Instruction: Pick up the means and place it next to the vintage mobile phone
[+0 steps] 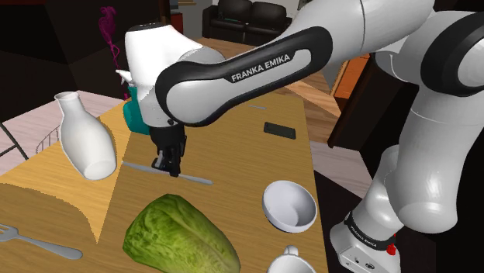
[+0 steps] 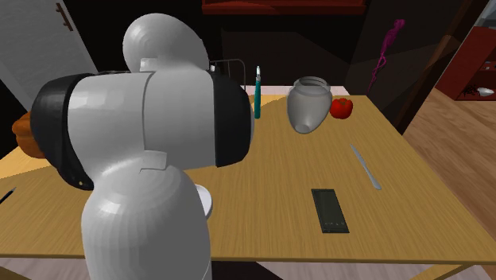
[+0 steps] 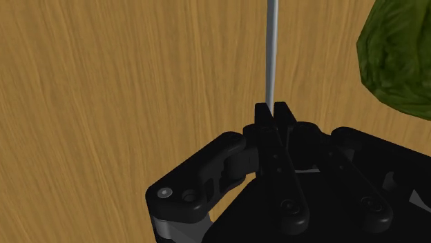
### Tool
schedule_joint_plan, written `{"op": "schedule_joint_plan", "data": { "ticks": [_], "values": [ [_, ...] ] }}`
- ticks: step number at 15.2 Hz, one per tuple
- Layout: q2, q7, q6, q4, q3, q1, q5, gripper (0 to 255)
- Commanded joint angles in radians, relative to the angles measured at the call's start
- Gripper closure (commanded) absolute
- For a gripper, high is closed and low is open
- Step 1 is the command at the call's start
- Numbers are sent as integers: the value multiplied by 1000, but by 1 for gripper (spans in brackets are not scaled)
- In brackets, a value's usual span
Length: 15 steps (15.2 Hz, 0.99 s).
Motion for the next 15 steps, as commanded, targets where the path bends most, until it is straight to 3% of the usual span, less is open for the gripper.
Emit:
{"op": "schedule_joint_plan", "data": {
  "ticks": [1,5,15],
  "values": [
    [-4,-1,-31,27,1,1,3,255],
    [-18,-5,-79,63,3,0,9,255],
    [-99,-241,-62,-28,-86,-143,38,255]
  ]
}}
